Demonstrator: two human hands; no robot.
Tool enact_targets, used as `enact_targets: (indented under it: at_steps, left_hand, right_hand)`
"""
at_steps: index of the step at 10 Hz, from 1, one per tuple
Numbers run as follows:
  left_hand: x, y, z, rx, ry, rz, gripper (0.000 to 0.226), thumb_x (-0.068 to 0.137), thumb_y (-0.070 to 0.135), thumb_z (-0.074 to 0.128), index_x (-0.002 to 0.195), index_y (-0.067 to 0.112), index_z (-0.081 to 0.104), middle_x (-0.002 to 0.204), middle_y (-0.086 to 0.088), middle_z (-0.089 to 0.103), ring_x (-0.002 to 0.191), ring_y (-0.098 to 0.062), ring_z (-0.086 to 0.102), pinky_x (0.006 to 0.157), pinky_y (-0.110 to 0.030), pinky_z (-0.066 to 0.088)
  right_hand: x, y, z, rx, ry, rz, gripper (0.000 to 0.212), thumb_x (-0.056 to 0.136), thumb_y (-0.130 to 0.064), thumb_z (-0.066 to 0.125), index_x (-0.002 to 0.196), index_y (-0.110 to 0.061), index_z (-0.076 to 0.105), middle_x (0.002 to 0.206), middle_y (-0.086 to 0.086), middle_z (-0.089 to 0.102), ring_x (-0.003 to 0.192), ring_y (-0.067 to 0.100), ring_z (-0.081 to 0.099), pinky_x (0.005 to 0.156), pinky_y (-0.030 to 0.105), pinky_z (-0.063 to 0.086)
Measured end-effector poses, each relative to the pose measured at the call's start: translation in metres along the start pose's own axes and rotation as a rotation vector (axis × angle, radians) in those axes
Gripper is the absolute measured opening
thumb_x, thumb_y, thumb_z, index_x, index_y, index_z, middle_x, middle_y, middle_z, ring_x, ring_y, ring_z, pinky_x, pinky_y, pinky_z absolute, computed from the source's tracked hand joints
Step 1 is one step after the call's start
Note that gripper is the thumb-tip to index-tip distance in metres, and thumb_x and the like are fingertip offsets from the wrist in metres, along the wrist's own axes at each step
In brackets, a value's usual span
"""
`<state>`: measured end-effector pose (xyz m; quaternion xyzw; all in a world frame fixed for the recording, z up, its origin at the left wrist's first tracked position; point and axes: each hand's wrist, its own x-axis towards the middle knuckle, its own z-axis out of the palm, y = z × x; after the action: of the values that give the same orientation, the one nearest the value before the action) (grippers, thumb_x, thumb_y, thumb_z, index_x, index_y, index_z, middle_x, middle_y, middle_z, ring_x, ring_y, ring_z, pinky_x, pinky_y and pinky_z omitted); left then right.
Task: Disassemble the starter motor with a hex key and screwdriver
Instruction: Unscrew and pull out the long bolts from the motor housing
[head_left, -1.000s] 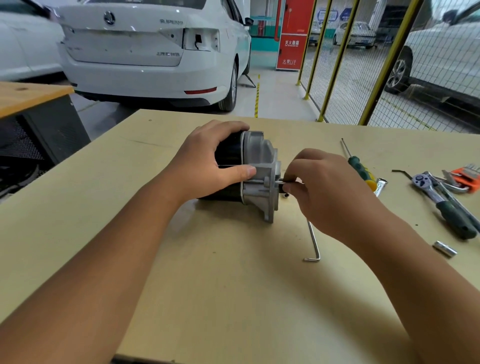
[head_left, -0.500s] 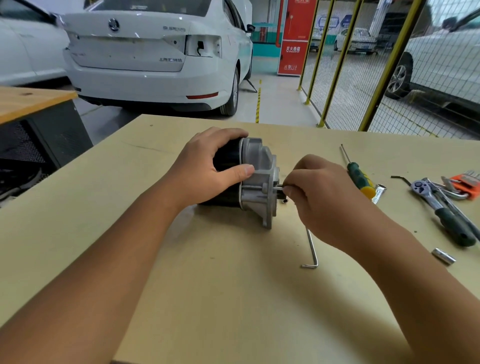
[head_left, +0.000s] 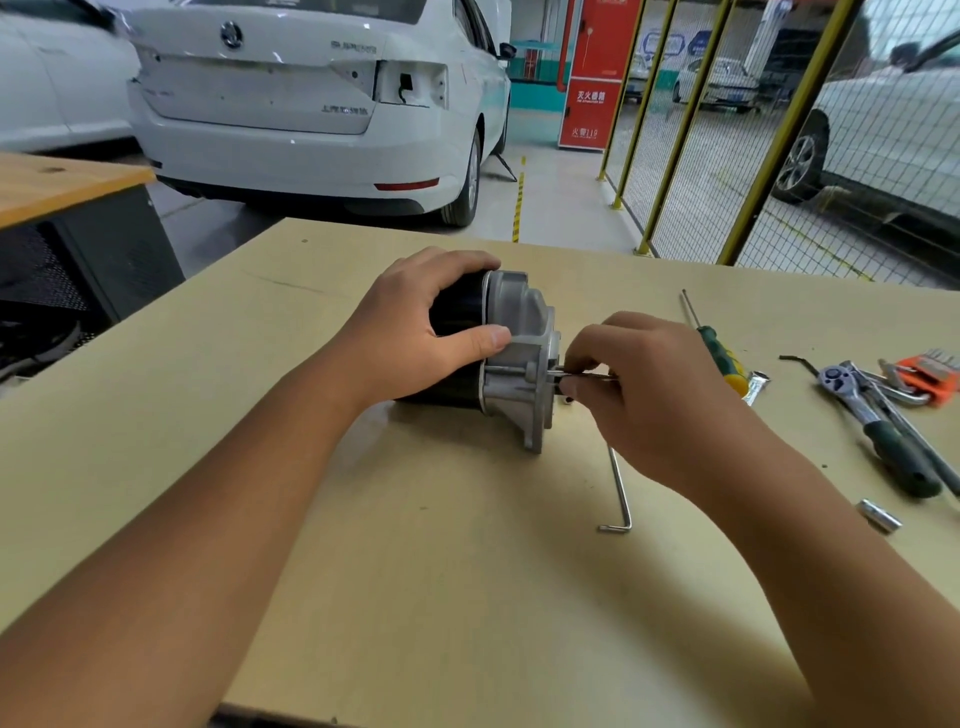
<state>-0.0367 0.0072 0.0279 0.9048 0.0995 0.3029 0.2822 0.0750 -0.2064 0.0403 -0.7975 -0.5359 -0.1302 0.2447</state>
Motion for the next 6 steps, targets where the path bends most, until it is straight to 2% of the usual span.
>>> enact_targets:
  at_steps: [1, 3, 5, 6]
  left_hand:
    - [-0.0008, 0.0012, 0.0000, 0.004, 0.002, -0.002, 0.067, 0.080, 0.052, 0.073, 0.141, 0.029, 0.060, 0.129, 0.007, 0.062, 0.122, -0.017, 0.056, 0.108, -0.045, 0.046]
    - [-0.0002, 0.0012, -0.0003, 0.002, -0.002, -0.008, 0.067, 0.079, 0.052, 0.073, 0.141, 0.029, 0.060, 0.129, 0.006, 0.062, 0.123, -0.018, 0.056, 0.108, -0.046, 0.046]
    - [-0.0004, 0.0016, 0.0001, -0.003, 0.003, -0.002, 0.067, 0.079, 0.052, 0.073, 0.140, 0.028, 0.060, 0.128, 0.005, 0.062, 0.122, -0.018, 0.056, 0.108, -0.046, 0.046]
    - [-0.0006, 0.0015, 0.0000, 0.003, 0.004, -0.003, 0.067, 0.079, 0.052, 0.073, 0.140, 0.029, 0.060, 0.127, 0.005, 0.062, 0.121, -0.018, 0.056, 0.107, -0.045, 0.047]
  right_hand:
    - [-0.0018, 0.0011, 0.0007, -0.018, -0.016, 0.011, 0.012, 0.096, -0.012, 0.063, 0.099, -0.012, 0.075, 0.096, 0.003, 0.060, 0.082, 0.020, 0.055, 0.069, 0.028, 0.040]
    - [-0.0012, -0.0026, -0.0037, -0.043, -0.056, -0.021, 0.014, 0.098, -0.010, 0.060, 0.101, -0.009, 0.074, 0.098, 0.005, 0.063, 0.085, 0.025, 0.059, 0.075, 0.042, 0.052]
    - [-0.0018, -0.0021, -0.0056, -0.065, -0.077, 0.021, 0.014, 0.101, -0.019, 0.055, 0.104, -0.016, 0.069, 0.092, 0.003, 0.062, 0.083, 0.025, 0.056, 0.074, 0.042, 0.050]
    - [-0.0017, -0.0028, -0.0036, -0.052, -0.079, 0.053, 0.019, 0.102, -0.019, 0.055, 0.104, -0.010, 0.072, 0.096, 0.006, 0.059, 0.086, 0.025, 0.056, 0.076, 0.040, 0.049]
